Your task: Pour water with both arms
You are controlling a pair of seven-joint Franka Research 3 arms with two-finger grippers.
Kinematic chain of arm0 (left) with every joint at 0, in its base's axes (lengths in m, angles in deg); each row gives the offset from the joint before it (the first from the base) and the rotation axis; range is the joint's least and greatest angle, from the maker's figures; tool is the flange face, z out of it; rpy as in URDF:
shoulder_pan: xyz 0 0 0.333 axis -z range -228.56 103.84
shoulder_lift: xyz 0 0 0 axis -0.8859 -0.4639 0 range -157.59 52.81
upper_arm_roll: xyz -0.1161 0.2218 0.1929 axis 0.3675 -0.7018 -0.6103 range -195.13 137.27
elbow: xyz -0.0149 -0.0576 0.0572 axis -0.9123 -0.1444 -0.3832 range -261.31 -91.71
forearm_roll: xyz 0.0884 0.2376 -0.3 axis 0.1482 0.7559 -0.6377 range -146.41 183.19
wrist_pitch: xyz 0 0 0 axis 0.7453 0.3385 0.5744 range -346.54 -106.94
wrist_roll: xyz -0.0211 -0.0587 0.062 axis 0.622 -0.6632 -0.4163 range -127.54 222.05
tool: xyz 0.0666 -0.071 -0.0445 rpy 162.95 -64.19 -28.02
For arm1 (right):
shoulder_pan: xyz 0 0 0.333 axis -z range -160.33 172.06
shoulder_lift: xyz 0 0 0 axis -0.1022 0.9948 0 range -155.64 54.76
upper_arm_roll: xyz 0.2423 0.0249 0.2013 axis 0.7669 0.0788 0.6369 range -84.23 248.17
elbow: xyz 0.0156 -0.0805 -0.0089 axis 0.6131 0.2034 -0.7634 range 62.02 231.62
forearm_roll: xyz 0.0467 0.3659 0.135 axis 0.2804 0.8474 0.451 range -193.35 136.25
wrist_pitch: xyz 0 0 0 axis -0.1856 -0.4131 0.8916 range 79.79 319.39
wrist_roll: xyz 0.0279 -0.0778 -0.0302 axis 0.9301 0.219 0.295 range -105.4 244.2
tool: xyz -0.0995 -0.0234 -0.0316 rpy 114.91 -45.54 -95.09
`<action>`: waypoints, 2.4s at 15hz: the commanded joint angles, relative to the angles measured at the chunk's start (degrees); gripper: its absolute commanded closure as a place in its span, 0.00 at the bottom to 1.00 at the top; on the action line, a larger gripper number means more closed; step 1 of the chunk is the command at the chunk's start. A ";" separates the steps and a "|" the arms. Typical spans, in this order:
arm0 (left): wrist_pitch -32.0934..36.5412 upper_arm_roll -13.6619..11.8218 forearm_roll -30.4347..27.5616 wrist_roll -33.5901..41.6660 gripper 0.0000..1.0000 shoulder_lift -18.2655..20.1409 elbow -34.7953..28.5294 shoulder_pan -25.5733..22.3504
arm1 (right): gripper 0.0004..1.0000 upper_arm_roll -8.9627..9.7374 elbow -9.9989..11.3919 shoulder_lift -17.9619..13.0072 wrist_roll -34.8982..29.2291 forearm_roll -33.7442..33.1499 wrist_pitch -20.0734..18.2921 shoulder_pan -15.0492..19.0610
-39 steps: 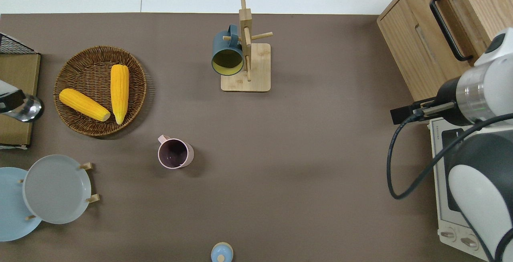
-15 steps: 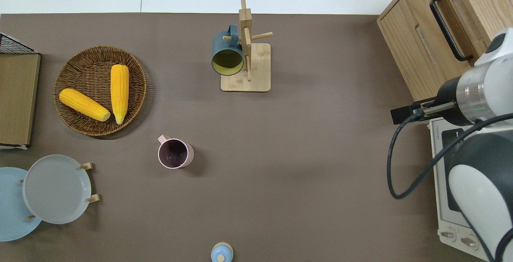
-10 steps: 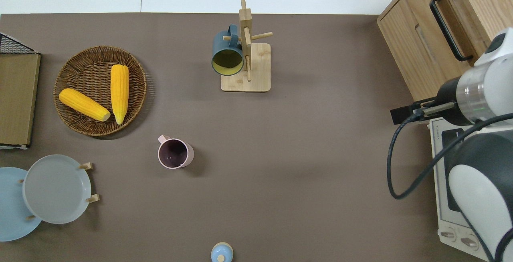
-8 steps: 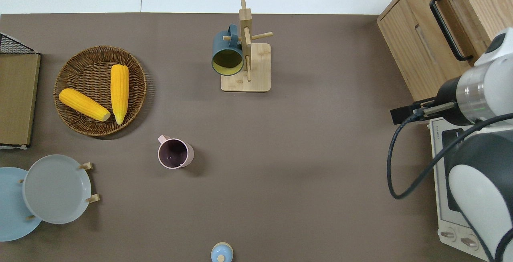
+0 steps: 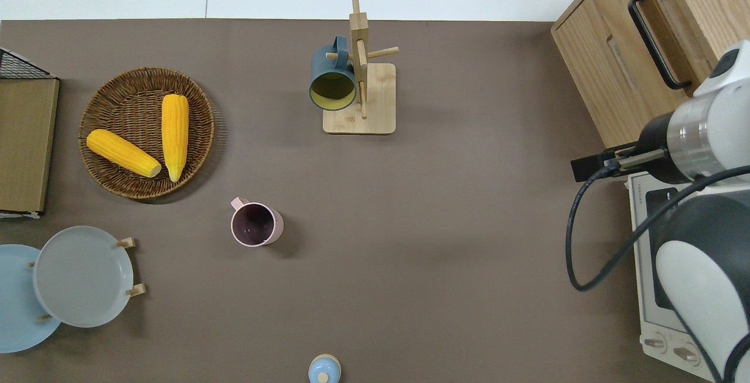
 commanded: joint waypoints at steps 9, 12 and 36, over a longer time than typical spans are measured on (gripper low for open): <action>-0.69 0.76 -5.74 5.37 0.00 -2.15 2.38 -2.07 | 0.01 0.33 -0.05 -0.20 0.89 1.16 0.22 0.76; -0.60 0.41 -4.60 2.05 0.00 -1.89 3.16 -1.64 | 0.01 0.25 -0.05 -0.20 0.89 1.16 0.22 0.76; 34.54 0.32 36.10 -35.76 0.00 14.72 4.40 10.75 | 0.01 0.33 -0.05 -0.20 0.89 1.16 0.22 0.85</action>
